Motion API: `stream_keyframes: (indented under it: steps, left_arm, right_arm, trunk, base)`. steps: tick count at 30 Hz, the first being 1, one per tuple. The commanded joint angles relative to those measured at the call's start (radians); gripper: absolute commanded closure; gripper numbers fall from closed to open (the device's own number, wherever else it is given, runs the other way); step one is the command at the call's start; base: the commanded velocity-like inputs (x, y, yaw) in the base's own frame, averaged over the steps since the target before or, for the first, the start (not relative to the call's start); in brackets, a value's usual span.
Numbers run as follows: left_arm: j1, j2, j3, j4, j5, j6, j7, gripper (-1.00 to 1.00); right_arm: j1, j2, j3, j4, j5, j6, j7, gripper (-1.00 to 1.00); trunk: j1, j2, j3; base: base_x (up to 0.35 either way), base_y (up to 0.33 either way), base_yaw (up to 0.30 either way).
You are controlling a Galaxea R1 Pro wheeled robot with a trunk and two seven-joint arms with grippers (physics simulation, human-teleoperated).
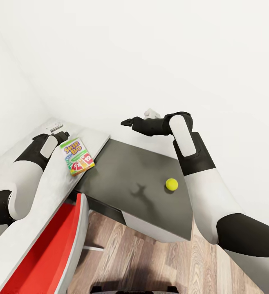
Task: Put all the toys in the child's room - the three board games (two on the bed and one on the table), the two jigsaw puzzles on the table, and the tennis ball on the table - inside the toy box on the table in the child's room.
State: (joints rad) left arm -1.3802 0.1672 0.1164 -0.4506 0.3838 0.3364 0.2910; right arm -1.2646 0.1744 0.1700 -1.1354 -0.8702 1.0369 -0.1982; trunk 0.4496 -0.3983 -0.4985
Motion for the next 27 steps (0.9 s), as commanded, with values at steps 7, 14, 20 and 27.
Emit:
stream_keyframes:
  steps: [7, 14, 20, 27]
  left_arm:
    - [0.0, 0.0, 0.0, -0.002, 0.01, 0.004, 0.005, -1.0]
    - [0.0, 0.0, 0.0, -0.002, 0.011, 0.005, 0.006, -1.0]
    - [0.0, 0.0, 0.0, -0.002, 0.011, 0.004, 0.005, -1.0]
    - [0.0, 0.0, 0.001, -0.002, 0.012, 0.004, 0.005, -1.0]
  right_arm:
    - [-0.001, 0.0, 0.0, 0.0, -0.01, 0.002, -0.01, -1.0]
    - [-0.001, 0.0, 0.0, 0.0, -0.01, 0.002, -0.01, -1.0]
    - [-0.001, 0.0, 0.0, 0.0, -0.01, 0.002, -0.01, -1.0]
    - [-0.001, 0.0, 0.0, 0.0, -0.01, 0.002, -0.01, -1.0]
  trunk:
    - [0.0, -0.002, -0.013]
    - [0.0, -0.002, -0.025]
    - [0.0, -0.002, -0.034]
    - [0.0, -0.002, -0.046]
  base:
    - [0.0, 0.0, 0.0]
    - [0.0, 0.0, 0.0]
    - [0.0, 0.0, 0.0]
    - [0.0, 0.0, 0.0]
